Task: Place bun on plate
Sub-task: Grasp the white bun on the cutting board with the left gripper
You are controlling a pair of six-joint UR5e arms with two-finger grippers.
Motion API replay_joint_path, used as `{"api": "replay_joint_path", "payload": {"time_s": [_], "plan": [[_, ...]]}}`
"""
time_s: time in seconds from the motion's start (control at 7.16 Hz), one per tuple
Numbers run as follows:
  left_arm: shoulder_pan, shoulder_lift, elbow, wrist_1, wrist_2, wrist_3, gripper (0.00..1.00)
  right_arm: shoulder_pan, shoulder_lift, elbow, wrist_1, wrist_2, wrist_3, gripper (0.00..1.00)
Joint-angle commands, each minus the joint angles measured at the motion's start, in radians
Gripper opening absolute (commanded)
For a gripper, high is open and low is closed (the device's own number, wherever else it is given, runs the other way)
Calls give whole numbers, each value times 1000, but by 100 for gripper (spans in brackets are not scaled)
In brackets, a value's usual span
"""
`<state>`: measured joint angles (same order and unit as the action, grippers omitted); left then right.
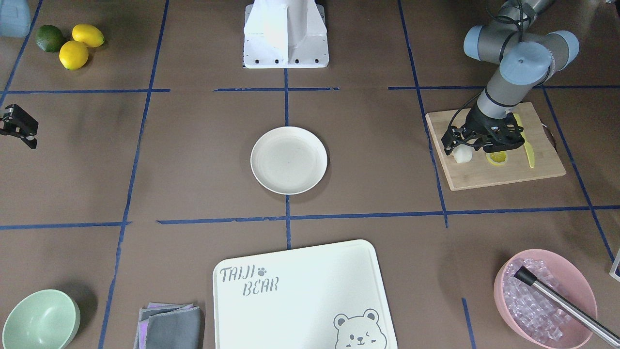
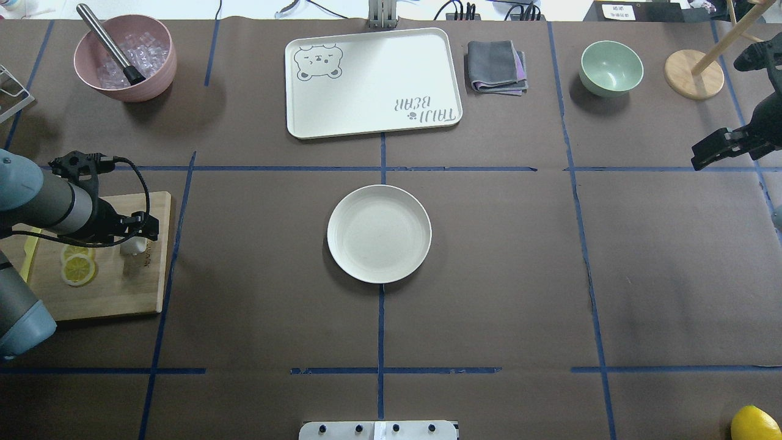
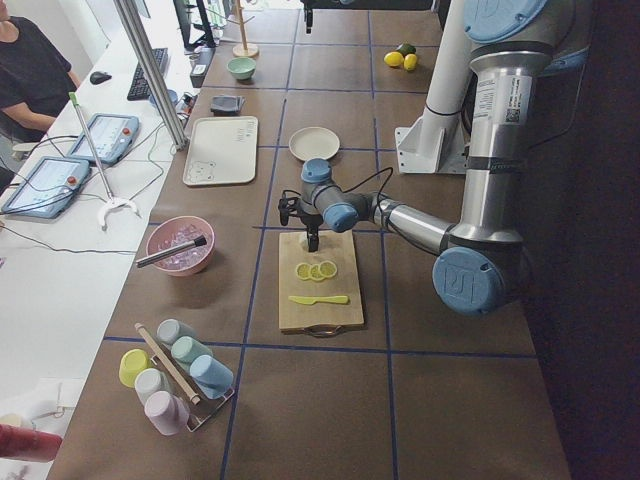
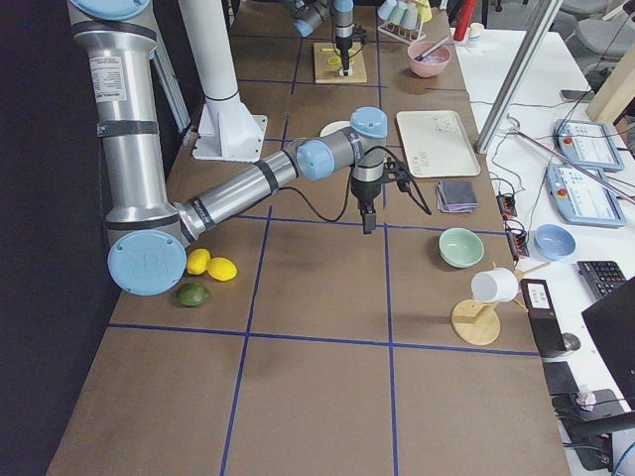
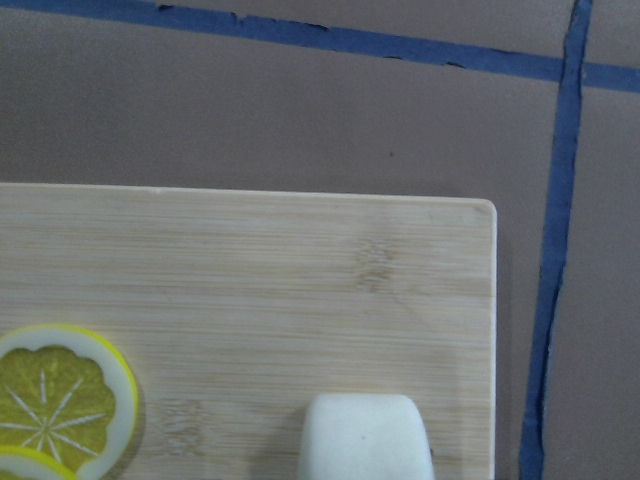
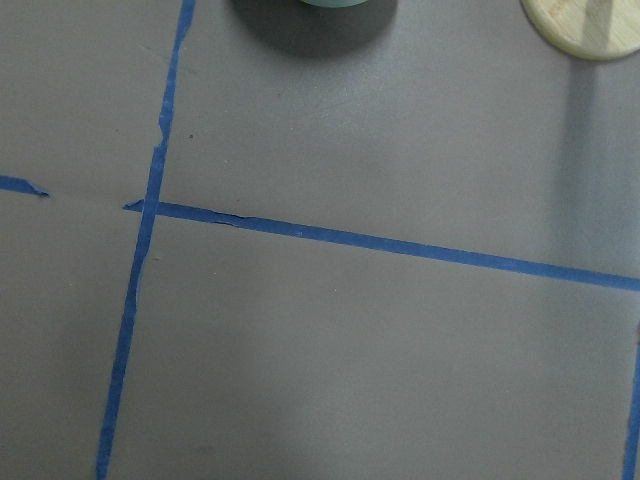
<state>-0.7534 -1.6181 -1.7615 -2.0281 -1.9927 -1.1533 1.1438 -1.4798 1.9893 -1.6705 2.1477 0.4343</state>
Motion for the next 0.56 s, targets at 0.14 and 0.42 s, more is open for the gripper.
{"api": "replay_joint_path", "payload": {"time_s": [0.14, 0.42], "plan": [[2, 9, -19, 2, 2, 4, 49, 1, -1, 0, 0, 0, 4, 100], [-1, 11, -26, 3, 2, 6, 41, 1, -1, 0, 0, 0, 6, 100]]}}
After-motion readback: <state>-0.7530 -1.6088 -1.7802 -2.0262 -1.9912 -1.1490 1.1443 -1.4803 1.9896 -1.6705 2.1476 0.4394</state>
